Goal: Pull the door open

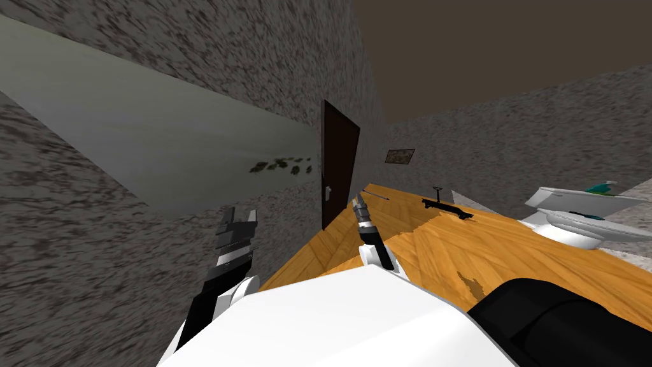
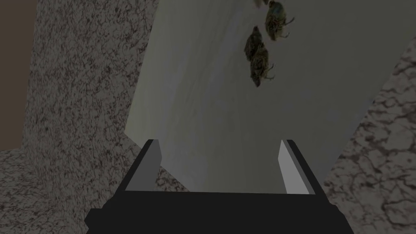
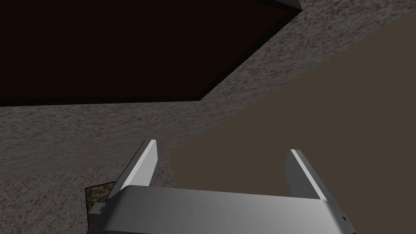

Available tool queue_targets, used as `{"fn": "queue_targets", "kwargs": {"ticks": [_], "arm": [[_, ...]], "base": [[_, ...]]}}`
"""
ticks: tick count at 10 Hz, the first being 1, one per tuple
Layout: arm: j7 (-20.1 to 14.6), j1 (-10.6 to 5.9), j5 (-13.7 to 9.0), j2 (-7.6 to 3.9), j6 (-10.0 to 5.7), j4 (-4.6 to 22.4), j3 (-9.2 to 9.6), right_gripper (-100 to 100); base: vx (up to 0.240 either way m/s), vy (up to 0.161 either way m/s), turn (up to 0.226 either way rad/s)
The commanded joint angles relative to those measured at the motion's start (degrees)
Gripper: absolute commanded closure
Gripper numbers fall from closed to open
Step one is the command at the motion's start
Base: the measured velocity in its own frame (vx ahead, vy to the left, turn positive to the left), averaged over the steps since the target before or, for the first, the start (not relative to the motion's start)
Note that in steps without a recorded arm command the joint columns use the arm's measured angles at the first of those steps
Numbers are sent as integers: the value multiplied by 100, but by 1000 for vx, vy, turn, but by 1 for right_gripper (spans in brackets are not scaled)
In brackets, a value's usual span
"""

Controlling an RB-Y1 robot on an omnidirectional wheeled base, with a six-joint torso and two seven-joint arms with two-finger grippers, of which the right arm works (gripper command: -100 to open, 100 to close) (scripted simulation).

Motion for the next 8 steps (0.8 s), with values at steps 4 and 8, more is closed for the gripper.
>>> {"fn": "queue_targets", "kwargs": {"ticks": [4,8], "arm": [[520,-330,383,-150,-33,655,29,-100],[989,-617,740,-276,-57,1224,63,-100]], "base": [[100,-72,75],[87,-88,93]]}}
